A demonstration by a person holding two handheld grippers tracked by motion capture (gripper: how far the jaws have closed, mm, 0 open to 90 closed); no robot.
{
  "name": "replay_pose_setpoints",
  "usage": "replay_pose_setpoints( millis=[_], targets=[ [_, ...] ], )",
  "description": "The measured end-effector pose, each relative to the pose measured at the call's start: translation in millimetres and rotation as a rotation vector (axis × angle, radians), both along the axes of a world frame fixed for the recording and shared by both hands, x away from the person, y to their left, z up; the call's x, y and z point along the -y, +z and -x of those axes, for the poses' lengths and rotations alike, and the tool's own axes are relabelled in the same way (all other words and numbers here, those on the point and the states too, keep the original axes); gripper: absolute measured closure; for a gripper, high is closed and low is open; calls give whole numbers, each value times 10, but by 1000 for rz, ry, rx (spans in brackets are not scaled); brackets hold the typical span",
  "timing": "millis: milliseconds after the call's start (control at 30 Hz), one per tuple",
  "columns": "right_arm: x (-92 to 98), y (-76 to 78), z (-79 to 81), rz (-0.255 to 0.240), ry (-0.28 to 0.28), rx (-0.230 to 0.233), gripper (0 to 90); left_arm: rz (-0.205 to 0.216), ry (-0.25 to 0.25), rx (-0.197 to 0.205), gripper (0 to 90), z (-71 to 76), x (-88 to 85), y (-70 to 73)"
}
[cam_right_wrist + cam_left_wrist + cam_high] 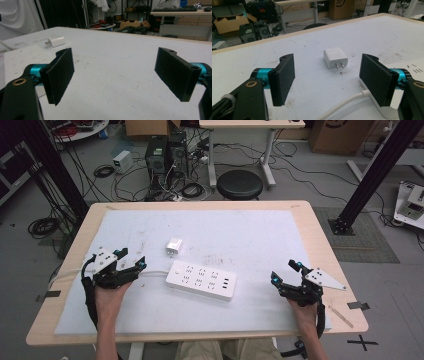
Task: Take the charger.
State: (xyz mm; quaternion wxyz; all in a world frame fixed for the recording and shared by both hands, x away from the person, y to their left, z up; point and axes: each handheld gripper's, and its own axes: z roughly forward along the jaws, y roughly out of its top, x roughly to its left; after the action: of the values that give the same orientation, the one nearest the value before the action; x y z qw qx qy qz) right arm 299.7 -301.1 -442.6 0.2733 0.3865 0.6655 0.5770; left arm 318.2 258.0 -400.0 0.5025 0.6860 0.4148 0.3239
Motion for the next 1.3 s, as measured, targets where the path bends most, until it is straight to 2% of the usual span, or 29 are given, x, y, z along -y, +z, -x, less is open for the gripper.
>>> replay_pose_setpoints(
  millis=[133,200,267,300,333,367,400,433,500,533,567,667,833,867,900,1167,1200,1300],
  targets=[
    [-1,1,2,4,-1,-2,163,-15,18,-22,283,-68,85,54],
    [-12,0,-2,14,1,2,163,-34,32,-67,283,-168,189,119],
    [-15,-1,-6,19,2,5,163,-44,32,-92,283,-227,249,146],
    [-15,-1,-6,19,2,5,163,-44,32,-92,283,-227,249,146],
    [-20,-1,-2,25,3,0,163,-66,37,-129,277,-292,321,166],
    [-20,-1,-2,25,3,0,163,-66,37,-129,273,-292,321,166],
    [-23,-1,-3,26,0,0,163,-81,50,-163,273,-360,405,176],
    [-27,0,-2,28,0,-5,163,-83,58,-173,271,-390,434,171],
    [-28,0,-5,31,3,0,163,-94,74,-218,270,-451,489,154],
    [-29,-1,-4,30,4,-3,163,-94,74,-218,270,-451,489,154],
    [-29,-1,-4,30,4,-3,163,-101,82,-248,267,-500,543,138],
    [-31,-1,-5,31,4,-4,163,-120,90,-264,261,-553,625,131],
    [-33,-1,-8,38,2,-6,163,-120,115,-281,233,-638,732,151],
    [-34,-2,-14,44,5,1,163,-109,123,-311,230,-682,764,140],
    [-41,-1,-4,38,3,-13,163,-109,129,-326,229,-708,788,129],
    [-55,-3,-12,58,5,-9,163,-136,140,-384,228,-904,944,137],
    [-58,-2,-10,59,4,-12,163,-134,143,-409,228,-977,981,115],
    [-65,-2,-8,59,4,-15,163,-154,150,-437,228,-1049,1023,89]
  ],
)
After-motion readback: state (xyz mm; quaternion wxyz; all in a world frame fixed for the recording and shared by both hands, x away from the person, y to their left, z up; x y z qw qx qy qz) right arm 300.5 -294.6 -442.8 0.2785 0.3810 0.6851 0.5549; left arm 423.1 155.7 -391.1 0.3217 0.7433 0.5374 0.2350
